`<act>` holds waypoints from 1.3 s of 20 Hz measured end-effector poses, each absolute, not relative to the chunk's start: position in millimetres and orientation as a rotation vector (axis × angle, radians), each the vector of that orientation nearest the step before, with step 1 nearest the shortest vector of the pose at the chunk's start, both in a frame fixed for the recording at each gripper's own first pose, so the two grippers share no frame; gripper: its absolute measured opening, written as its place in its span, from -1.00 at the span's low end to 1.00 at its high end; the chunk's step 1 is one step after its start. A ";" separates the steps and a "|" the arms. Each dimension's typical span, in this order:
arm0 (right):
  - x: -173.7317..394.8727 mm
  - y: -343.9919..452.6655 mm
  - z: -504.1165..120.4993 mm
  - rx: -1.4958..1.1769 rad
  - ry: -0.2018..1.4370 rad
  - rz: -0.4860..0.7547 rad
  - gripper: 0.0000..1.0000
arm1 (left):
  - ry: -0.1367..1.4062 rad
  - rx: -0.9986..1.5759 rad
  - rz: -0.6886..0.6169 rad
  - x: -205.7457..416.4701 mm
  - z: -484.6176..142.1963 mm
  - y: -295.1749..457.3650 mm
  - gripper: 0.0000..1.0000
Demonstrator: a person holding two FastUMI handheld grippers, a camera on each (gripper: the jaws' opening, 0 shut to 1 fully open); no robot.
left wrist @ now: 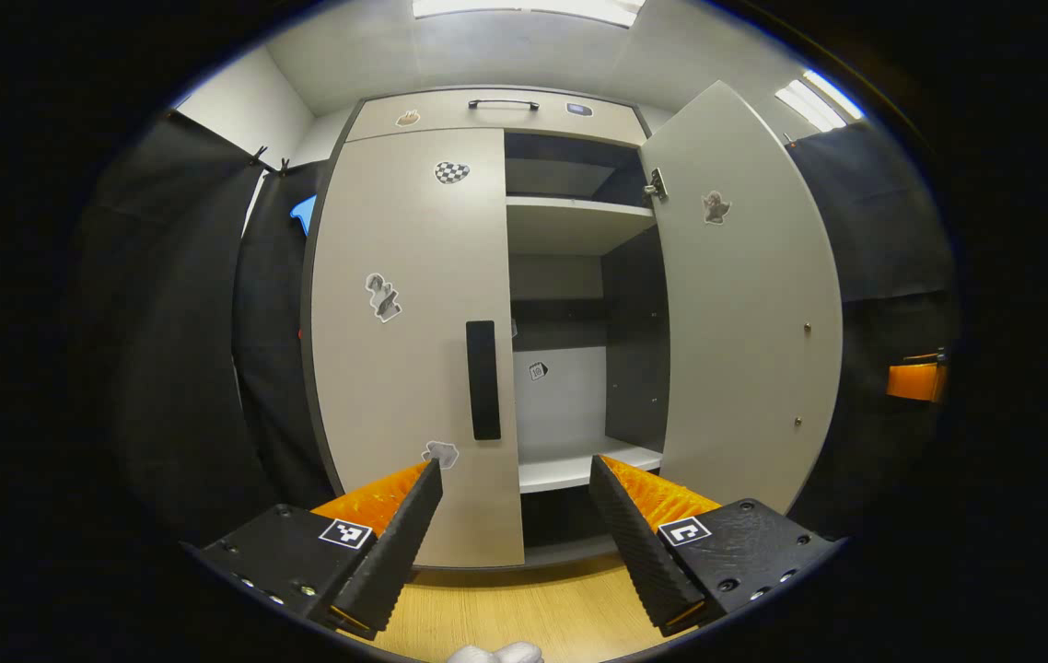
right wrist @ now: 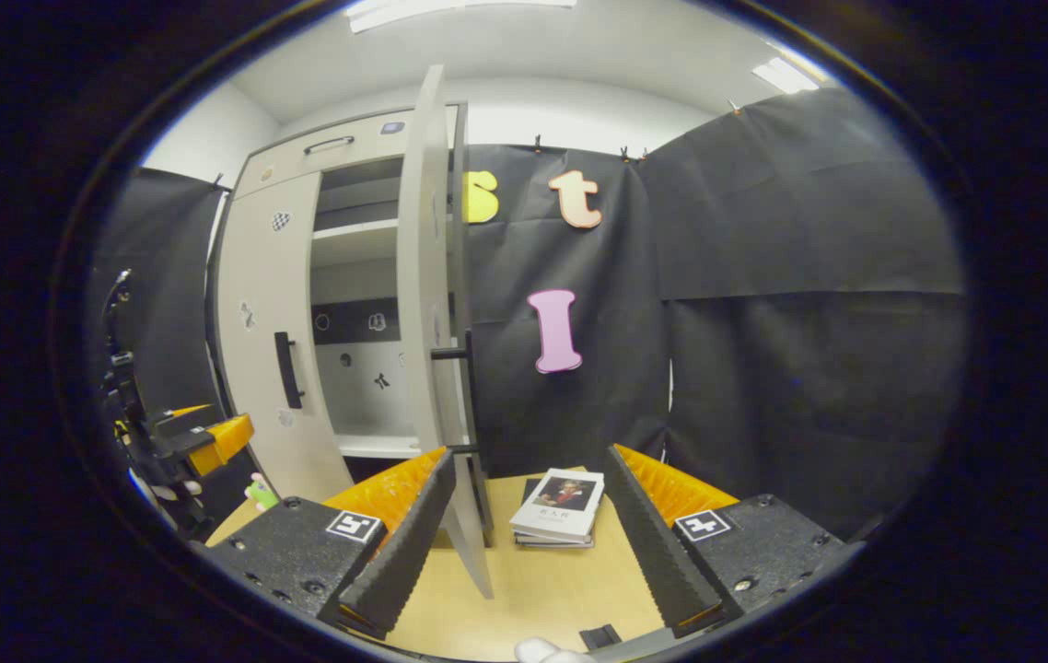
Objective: Open the right door of the double-door shoe cabinet with the right hand, and open the left door with the left hand.
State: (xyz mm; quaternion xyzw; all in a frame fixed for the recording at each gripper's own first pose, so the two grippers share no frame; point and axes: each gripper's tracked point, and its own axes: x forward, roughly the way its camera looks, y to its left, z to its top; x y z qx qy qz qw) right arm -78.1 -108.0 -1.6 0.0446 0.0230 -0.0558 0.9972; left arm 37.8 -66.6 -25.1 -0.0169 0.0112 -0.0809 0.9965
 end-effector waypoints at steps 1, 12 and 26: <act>-79.0 -98.8 -1.1 0.086 0.043 -0.094 0.97 | 0.029 -0.035 -0.159 43.2 -27.2 -66.4 0.94; -74.0 -63.1 -0.9 0.024 0.052 -0.026 1.00 | 0.012 -0.063 -0.092 151.5 -10.1 -53.5 1.00; -74.5 -86.5 -4.6 0.020 0.070 -0.103 0.97 | 0.029 -0.010 -0.053 219.2 -17.4 -45.9 0.29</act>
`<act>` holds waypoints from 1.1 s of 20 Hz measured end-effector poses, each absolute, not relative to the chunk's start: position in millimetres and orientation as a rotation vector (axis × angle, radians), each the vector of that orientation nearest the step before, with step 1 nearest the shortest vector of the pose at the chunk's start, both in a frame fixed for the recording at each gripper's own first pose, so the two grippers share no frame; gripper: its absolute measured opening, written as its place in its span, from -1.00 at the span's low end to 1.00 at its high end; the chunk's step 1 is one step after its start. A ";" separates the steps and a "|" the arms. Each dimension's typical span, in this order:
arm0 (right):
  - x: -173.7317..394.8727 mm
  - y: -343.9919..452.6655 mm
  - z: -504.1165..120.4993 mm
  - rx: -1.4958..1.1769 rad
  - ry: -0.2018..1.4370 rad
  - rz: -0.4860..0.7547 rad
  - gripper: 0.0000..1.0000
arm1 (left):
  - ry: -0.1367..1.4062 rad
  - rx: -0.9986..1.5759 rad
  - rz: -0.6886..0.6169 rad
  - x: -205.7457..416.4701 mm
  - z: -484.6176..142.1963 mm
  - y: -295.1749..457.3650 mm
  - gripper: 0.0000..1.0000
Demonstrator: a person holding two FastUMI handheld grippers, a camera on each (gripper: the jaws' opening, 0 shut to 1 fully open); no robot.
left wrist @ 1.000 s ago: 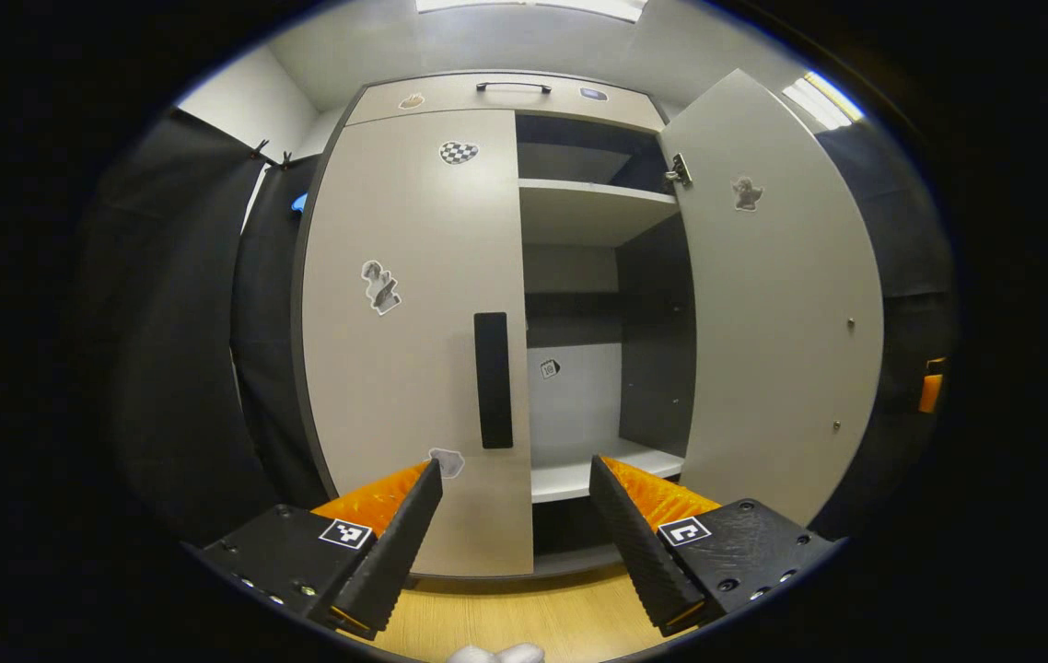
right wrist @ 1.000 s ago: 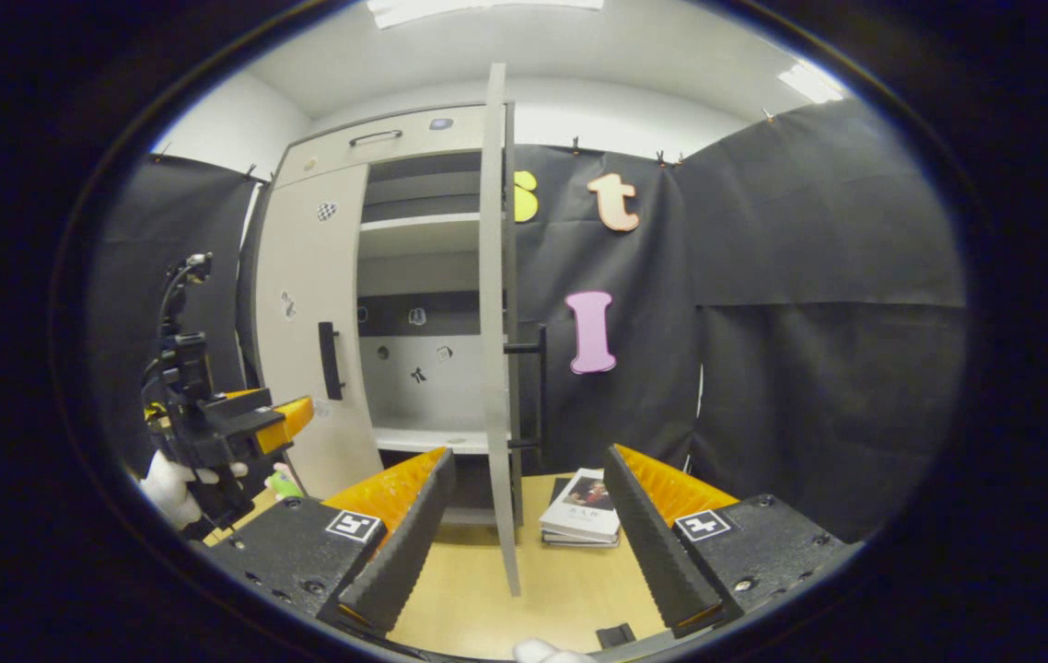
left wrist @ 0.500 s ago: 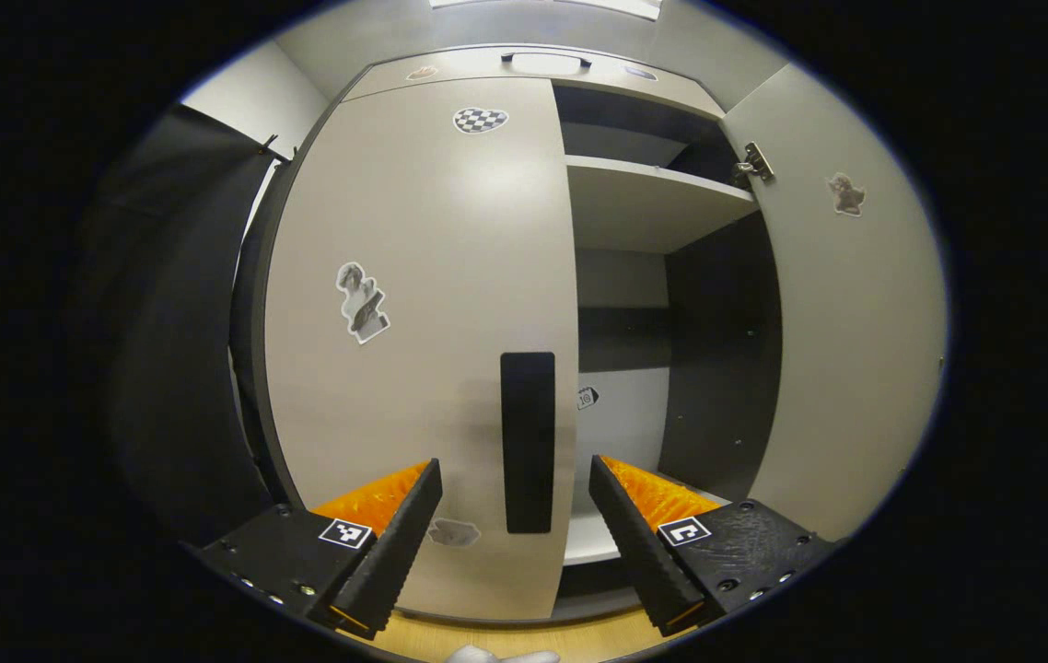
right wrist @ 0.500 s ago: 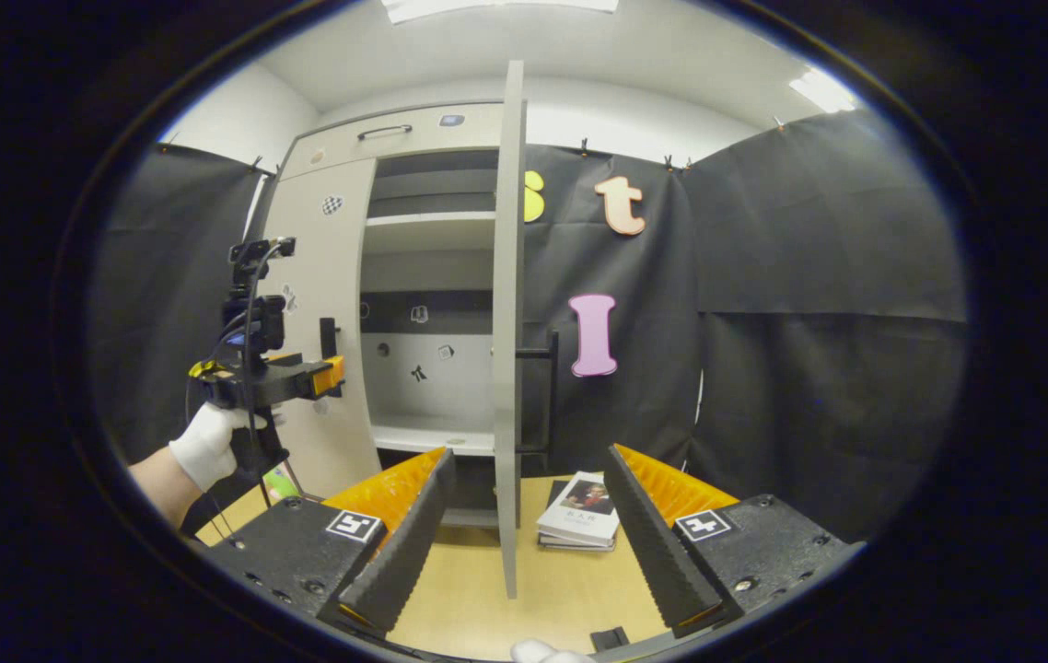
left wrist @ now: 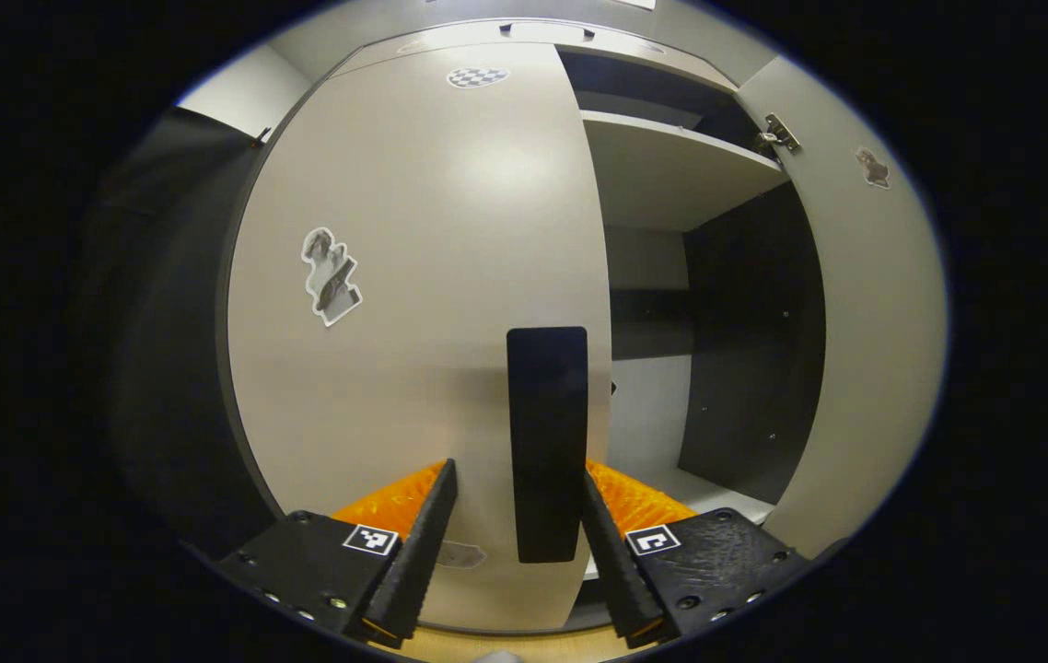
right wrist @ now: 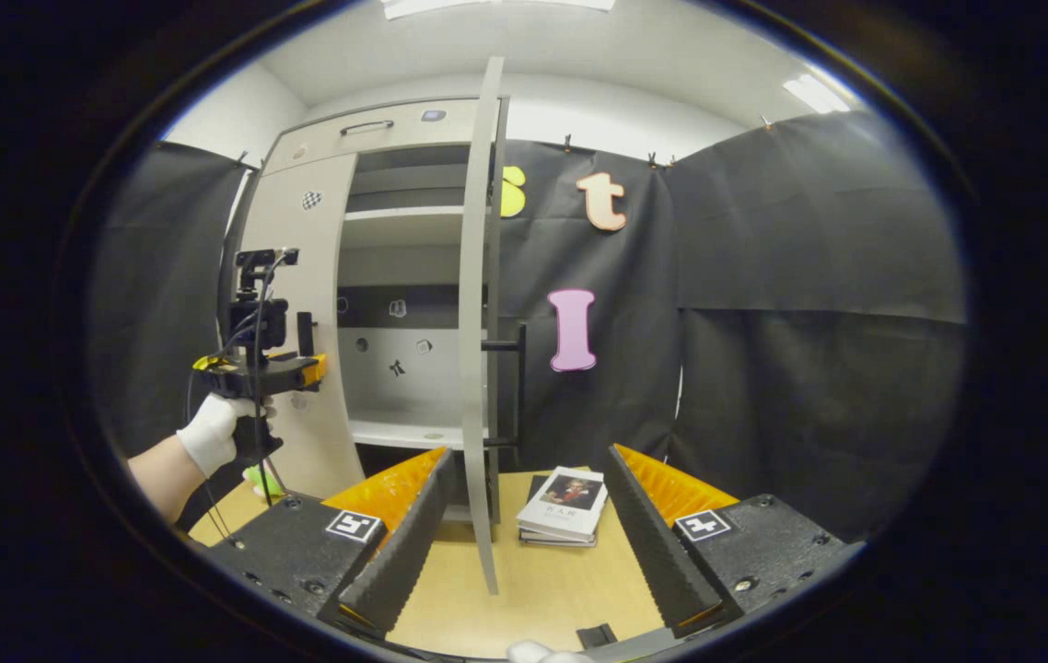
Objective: Open the right door of the double-door shoe cabinet with the right hand, and open the left door with the left hand.
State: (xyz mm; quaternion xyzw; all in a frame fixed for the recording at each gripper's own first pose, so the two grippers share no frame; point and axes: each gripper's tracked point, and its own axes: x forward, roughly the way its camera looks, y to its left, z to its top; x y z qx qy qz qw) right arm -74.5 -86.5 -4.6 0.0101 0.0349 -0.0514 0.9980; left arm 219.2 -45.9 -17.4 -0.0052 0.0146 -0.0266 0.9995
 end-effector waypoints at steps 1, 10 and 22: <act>-73.4 -84.0 -5.1 0.021 0.073 -0.098 1.00 | 0.028 0.005 -0.079 218.0 -17.6 -52.4 0.31; -76.5 -68.6 -1.7 0.002 0.068 -0.057 0.97 | 0.053 -0.012 -0.078 217.1 -17.8 -55.7 -0.85; -87.9 -60.1 5.3 0.017 0.044 -0.022 1.00 | 0.066 -0.031 -0.111 194.4 -16.1 -52.6 -0.92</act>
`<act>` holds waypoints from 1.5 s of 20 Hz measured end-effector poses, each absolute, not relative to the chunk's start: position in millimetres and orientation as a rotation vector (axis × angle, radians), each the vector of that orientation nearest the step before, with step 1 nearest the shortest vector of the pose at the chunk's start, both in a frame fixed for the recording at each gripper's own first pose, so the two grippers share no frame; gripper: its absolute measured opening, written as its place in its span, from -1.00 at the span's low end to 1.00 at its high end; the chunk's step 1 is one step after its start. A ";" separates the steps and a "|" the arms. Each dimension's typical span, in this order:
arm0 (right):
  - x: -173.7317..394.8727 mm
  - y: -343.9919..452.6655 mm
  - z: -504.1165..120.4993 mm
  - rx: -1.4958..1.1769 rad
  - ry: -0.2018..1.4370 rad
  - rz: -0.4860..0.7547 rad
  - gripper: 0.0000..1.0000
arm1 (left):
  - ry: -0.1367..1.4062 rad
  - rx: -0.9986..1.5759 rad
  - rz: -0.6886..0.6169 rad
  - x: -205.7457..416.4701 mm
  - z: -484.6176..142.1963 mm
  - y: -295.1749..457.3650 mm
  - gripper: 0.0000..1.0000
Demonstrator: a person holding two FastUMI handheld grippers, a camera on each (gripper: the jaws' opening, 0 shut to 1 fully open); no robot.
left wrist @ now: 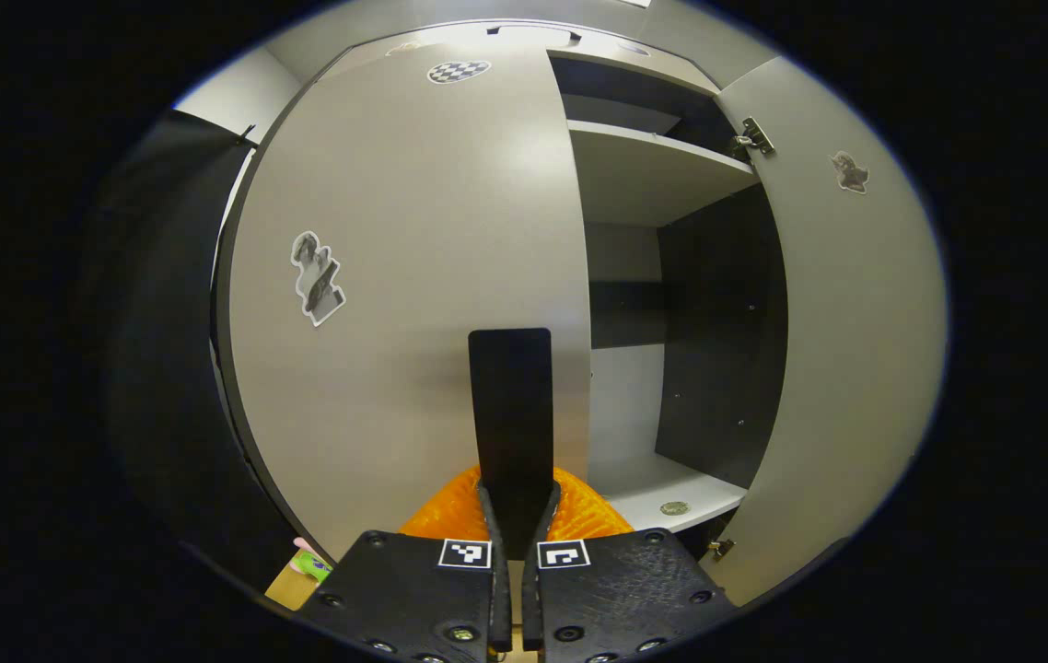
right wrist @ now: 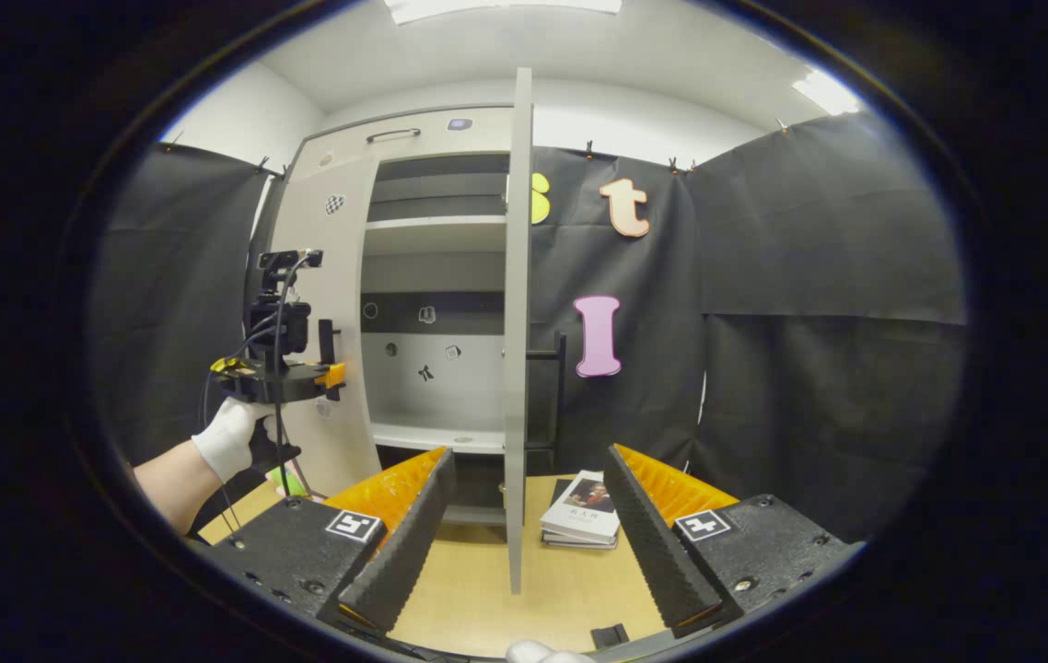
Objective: Open the right door of the double-door shoe cabinet with the right hand, and open the left door with the left hand.
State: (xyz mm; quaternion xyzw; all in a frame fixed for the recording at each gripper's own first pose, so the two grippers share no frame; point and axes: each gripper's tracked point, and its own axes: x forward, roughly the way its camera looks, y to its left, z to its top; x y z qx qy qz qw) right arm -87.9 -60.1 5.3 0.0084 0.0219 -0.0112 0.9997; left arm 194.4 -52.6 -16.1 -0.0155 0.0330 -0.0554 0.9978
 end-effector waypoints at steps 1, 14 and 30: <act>-87.3 -58.3 6.4 0.019 0.039 -0.019 0.97 | 0.066 -0.040 -0.115 193.0 -16.2 -52.1 -0.92; -77.1 -23.9 2.7 0.035 0.063 0.022 0.97 | 0.065 -0.047 -0.137 162.0 -16.2 -37.2 -0.92; -62.2 6.0 3.2 0.026 0.066 0.099 1.00 | 0.063 -0.026 -0.080 115.0 -19.4 9.1 -0.94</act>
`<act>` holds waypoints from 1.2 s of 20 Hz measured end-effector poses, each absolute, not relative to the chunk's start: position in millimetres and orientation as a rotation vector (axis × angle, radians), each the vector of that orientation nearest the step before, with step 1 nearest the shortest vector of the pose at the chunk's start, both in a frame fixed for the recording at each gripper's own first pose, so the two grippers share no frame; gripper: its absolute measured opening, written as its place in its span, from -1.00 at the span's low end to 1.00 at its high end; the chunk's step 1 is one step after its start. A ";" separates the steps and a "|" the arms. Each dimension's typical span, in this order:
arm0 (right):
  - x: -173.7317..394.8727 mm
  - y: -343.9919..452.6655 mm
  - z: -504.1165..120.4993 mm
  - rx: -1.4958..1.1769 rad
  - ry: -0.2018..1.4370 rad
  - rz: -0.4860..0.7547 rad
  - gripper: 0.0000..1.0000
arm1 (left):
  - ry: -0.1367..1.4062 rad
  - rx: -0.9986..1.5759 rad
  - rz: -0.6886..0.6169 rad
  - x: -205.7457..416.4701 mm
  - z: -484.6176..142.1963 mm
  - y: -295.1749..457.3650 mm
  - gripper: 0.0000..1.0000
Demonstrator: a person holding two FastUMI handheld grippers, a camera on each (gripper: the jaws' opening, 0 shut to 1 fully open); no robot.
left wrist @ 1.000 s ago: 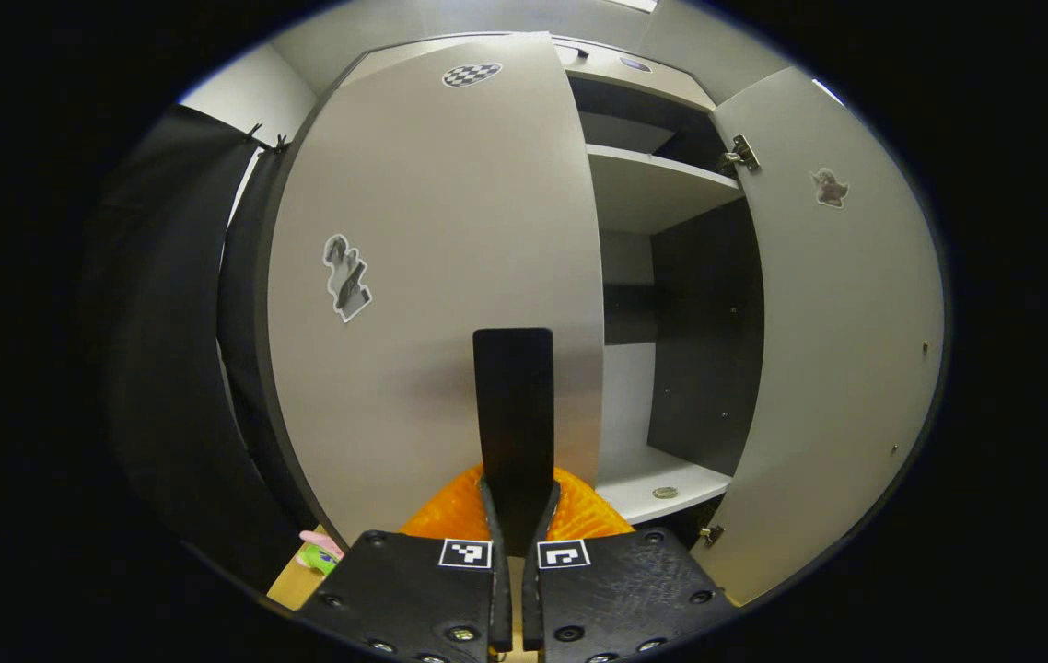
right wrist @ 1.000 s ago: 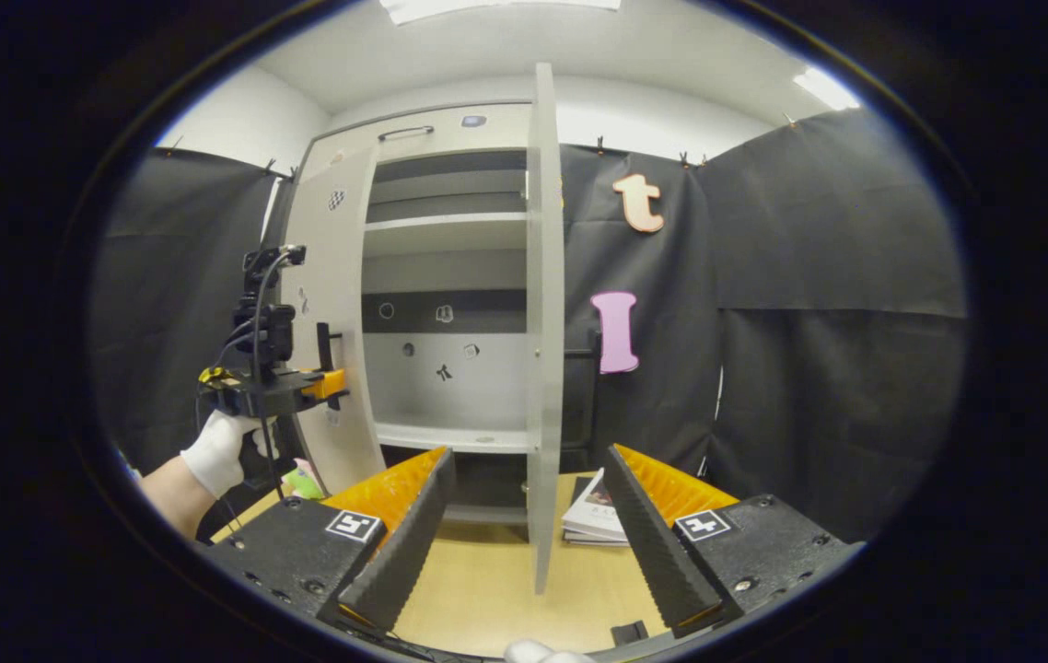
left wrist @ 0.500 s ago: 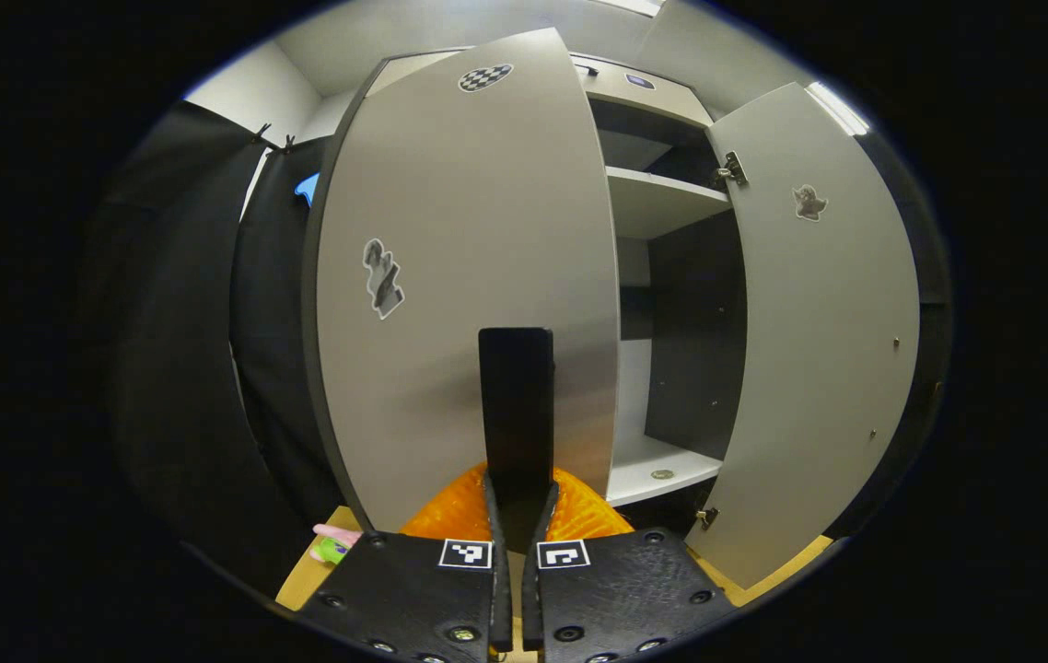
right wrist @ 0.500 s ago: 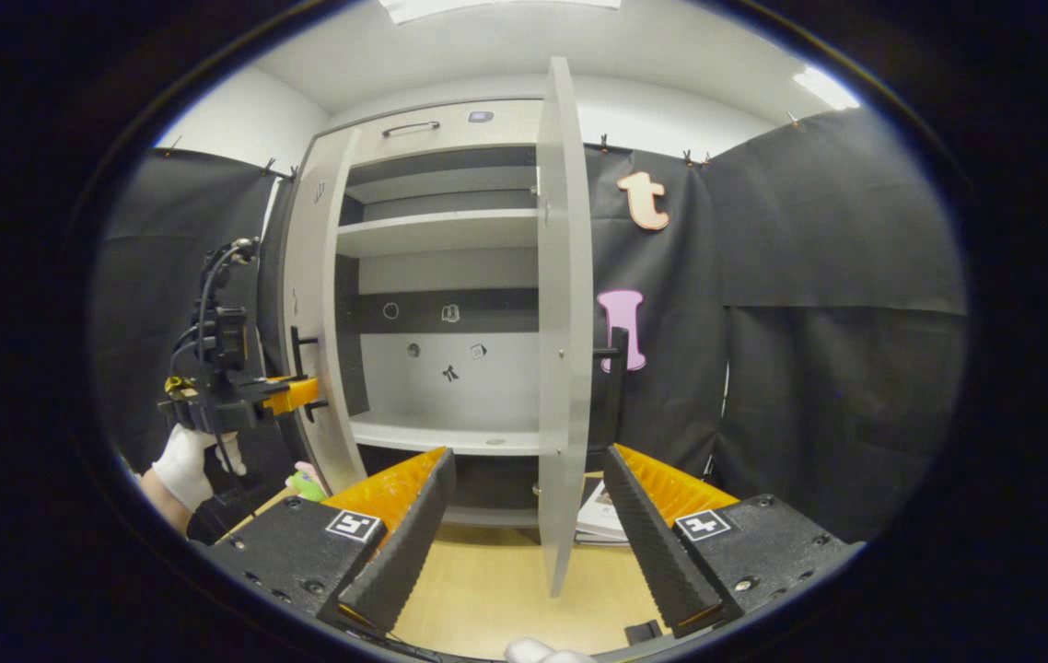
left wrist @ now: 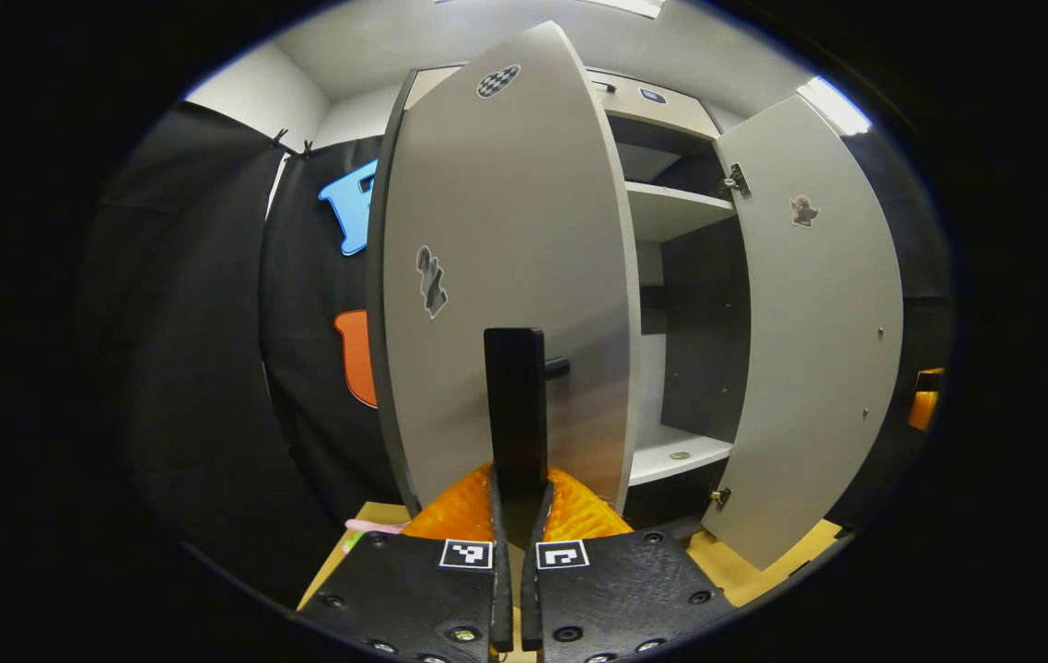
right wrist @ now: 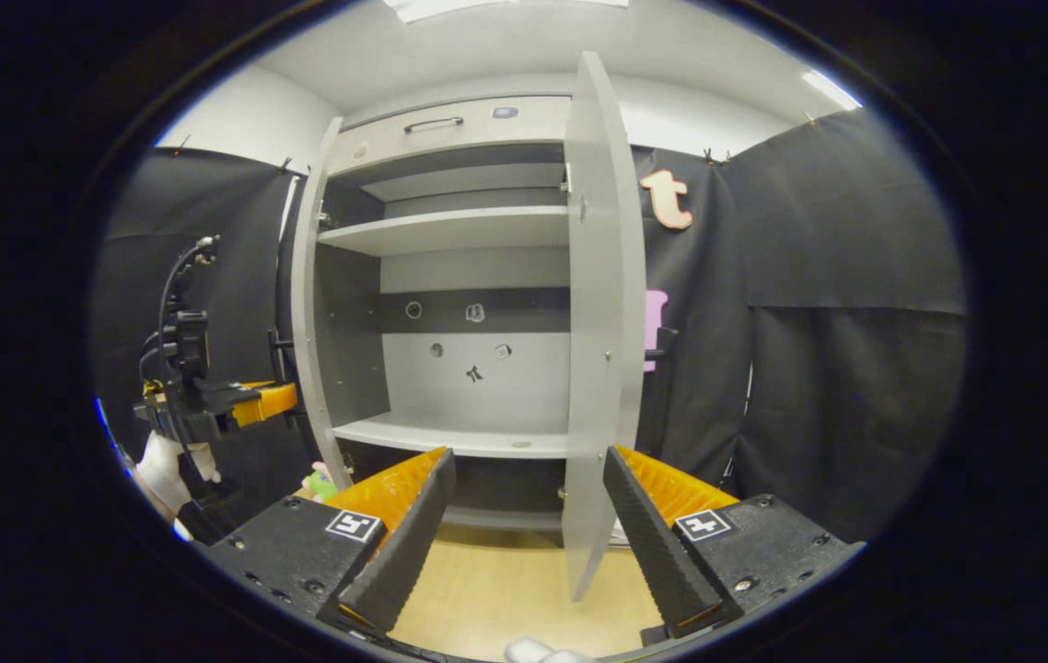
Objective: Open the right door of the double-door shoe cabinet with the right hand, and open the left door with the left hand.
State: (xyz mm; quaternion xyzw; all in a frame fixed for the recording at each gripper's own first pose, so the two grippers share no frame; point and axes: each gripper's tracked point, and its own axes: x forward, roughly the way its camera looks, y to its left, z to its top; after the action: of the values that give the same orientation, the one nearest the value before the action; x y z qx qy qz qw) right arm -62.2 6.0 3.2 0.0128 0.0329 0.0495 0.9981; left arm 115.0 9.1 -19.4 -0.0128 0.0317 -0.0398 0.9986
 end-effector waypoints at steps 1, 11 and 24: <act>-64.4 8.7 1.9 0.024 0.066 0.107 0.97 | 0.068 -0.028 -0.073 111.9 -18.7 13.9 -0.94; -54.2 26.2 2.6 0.014 0.066 0.163 1.00 | 0.075 -0.025 0.027 95.3 -24.8 47.9 -1.00; -55.2 40.9 -2.2 0.018 0.076 0.191 0.97 | 0.060 -0.037 0.097 91.3 -32.8 106.1 -1.00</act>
State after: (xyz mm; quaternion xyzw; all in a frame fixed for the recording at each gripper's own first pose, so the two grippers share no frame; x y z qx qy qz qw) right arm -55.2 40.9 -2.2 0.0092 0.0381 0.0951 0.9947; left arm 91.3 106.1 -32.8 -0.0183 0.0301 0.0485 0.9982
